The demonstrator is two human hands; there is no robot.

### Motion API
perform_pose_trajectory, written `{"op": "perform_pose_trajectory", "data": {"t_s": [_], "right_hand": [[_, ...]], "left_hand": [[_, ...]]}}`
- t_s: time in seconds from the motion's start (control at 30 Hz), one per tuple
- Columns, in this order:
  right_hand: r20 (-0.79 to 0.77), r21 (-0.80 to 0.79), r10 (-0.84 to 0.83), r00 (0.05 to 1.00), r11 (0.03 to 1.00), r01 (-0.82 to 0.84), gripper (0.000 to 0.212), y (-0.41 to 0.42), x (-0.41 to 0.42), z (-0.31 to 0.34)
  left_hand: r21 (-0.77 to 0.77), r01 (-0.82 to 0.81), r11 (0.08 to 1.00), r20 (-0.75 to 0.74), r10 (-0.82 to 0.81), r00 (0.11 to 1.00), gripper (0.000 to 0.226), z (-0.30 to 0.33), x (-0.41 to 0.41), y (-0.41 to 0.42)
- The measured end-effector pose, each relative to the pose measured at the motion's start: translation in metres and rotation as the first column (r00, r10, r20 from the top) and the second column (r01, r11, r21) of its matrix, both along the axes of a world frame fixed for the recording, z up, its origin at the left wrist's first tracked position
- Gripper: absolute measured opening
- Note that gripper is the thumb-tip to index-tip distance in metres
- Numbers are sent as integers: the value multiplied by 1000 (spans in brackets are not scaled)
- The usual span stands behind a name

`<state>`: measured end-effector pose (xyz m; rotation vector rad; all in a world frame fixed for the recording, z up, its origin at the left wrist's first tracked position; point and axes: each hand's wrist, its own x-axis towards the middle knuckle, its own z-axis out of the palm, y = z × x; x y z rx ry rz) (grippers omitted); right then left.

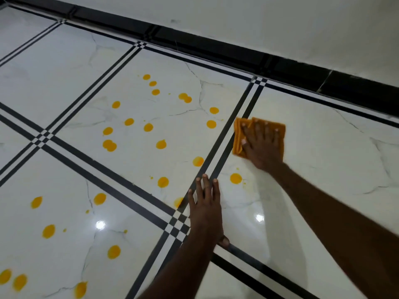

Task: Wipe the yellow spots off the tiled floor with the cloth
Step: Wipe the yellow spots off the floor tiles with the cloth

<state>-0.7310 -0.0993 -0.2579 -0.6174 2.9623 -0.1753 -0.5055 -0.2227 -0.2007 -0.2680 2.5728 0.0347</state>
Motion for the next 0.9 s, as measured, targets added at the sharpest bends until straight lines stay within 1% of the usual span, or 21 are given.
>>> {"op": "perform_pose_trajectory", "data": {"t_s": [0.07,0.1,0.17,0.23,0.3,0.37,0.4,0.43,0.47,0.5,0.57,0.6,0.67,0.73,0.77,0.83,0.9], "right_hand": [[10,-25,94,995,995,-94,65,14,60,0],[24,-43,116,993,992,-115,63,27,85,3],[30,-62,134,991,989,-132,60,52,97,-1],[0,5,125,992,992,-125,57,62,65,-1],[-45,31,49,998,998,-47,61,56,12,-1],[-9,76,-9,1000,997,9,70,41,-19,10],[9,80,-22,1000,997,22,71,30,-16,12],[-13,75,-5,1000,997,6,71,20,-3,10],[-53,84,38,998,996,-34,71,14,21,7],[-57,88,98,994,992,-93,72,14,51,8],[50,81,169,984,982,-173,73,40,108,7],[78,87,177,981,979,-184,74,63,128,5],[63,78,99,993,991,-104,76,102,131,5],[27,121,9,1000,993,-12,76,114,98,12],[10,137,-24,1000,990,23,76,107,77,16],[25,119,-66,997,991,63,81,76,54,22],[15,89,-54,998,995,53,81,42,56,19]], "left_hand": [[27,-10,1000,-8,10,1000,157,-1,0,-1],[32,-10,999,-8,11,1000,156,-1,0,-2],[31,-12,999,-12,13,1000,155,-2,1,-2],[19,-2,1000,-38,2,999,155,-4,1,-2],[8,5,1000,-46,-5,999,154,-5,4,-2],[5,13,1000,-48,-13,999,154,-5,3,-3],[11,16,1000,-39,-15,999,156,-4,3,-4],[22,17,1000,-31,-16,999,158,-4,2,-4],[28,19,999,-28,-19,999,160,-4,2,-5],[33,21,999,-29,-20,999,161,-4,2,-6],[40,24,999,-30,-23,999,161,-3,4,-7],[43,26,999,-32,-25,999,161,-3,4,-7],[34,35,999,-42,-33,999,162,-6,5,-8],[23,43,999,-55,-42,998,162,-7,6,-9],[31,45,998,-57,-44,997,162,-7,5,-9],[64,47,997,-60,-44,997,161,-6,6,-13],[104,63,993,-74,-56,996,157,-7,10,-17]]}}
